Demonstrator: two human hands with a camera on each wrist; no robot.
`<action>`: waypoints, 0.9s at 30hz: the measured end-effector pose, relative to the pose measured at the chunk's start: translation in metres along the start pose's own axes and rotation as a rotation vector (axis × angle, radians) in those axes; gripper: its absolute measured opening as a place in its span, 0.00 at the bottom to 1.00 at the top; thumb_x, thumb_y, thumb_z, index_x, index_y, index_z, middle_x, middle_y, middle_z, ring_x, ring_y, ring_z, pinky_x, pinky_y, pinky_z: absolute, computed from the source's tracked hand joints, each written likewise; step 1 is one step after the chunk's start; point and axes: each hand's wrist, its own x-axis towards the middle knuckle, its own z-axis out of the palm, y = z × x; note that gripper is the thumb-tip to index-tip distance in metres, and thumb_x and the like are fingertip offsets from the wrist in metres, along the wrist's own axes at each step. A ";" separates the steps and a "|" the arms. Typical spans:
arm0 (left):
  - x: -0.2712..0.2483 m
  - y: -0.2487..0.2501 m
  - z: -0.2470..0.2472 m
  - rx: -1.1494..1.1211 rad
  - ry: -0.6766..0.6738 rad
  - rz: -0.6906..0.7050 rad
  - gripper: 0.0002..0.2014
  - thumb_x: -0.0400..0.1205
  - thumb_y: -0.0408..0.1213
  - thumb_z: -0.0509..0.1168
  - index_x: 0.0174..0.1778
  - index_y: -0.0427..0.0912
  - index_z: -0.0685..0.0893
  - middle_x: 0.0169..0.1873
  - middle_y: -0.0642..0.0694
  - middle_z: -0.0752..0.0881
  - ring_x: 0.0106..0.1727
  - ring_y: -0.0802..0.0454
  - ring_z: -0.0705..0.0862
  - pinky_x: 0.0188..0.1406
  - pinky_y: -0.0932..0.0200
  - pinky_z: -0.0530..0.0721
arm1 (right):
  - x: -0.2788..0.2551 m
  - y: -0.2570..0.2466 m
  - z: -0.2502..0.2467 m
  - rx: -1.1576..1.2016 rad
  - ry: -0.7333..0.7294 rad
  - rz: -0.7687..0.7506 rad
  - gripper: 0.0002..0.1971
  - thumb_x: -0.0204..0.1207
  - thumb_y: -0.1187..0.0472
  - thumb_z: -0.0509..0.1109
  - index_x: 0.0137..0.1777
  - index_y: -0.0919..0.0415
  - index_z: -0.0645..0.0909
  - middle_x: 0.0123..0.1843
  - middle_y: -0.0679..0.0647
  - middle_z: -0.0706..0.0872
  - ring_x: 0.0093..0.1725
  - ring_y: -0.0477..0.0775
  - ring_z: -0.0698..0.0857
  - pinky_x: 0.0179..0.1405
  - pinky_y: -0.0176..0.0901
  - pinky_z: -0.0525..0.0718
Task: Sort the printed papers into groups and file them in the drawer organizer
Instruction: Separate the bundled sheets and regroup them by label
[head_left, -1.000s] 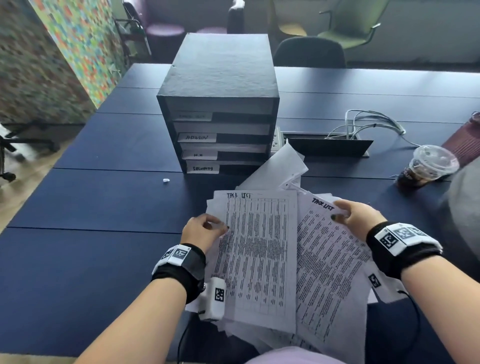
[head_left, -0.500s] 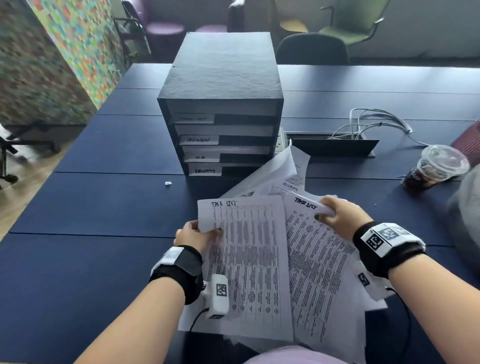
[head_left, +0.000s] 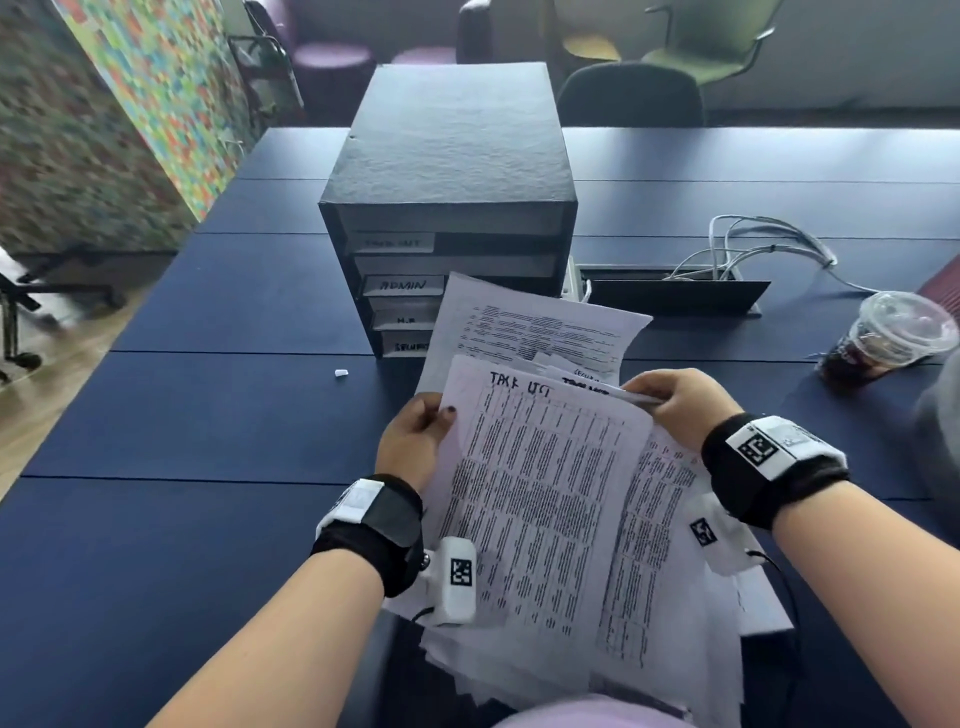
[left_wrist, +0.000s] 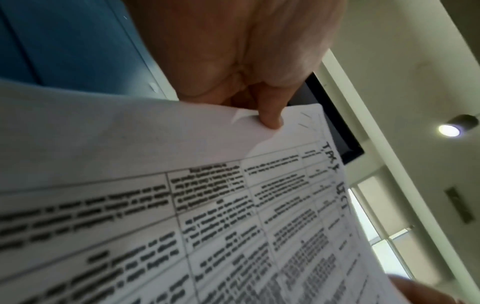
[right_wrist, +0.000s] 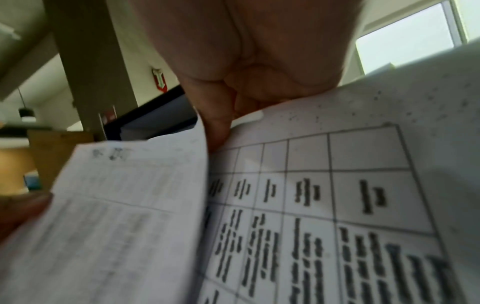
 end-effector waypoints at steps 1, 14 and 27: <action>0.001 0.002 0.003 0.023 -0.010 -0.001 0.07 0.82 0.31 0.64 0.41 0.46 0.83 0.44 0.42 0.87 0.48 0.48 0.82 0.59 0.49 0.80 | 0.000 -0.004 -0.004 0.057 -0.017 0.000 0.08 0.73 0.66 0.72 0.41 0.51 0.87 0.38 0.52 0.90 0.37 0.49 0.84 0.43 0.39 0.80; -0.009 -0.002 0.042 0.055 0.066 0.047 0.08 0.83 0.34 0.64 0.49 0.52 0.72 0.37 0.53 0.78 0.39 0.56 0.77 0.41 0.64 0.72 | 0.001 -0.035 -0.009 0.287 -0.103 -0.026 0.06 0.70 0.66 0.76 0.46 0.60 0.89 0.38 0.52 0.89 0.39 0.47 0.83 0.53 0.41 0.82; -0.006 0.010 0.028 -0.015 -0.146 -0.101 0.10 0.75 0.31 0.73 0.49 0.49 0.86 0.48 0.51 0.90 0.53 0.52 0.87 0.55 0.58 0.82 | -0.005 -0.022 -0.011 0.088 -0.060 -0.067 0.09 0.71 0.50 0.75 0.45 0.54 0.89 0.41 0.49 0.90 0.42 0.51 0.86 0.48 0.42 0.82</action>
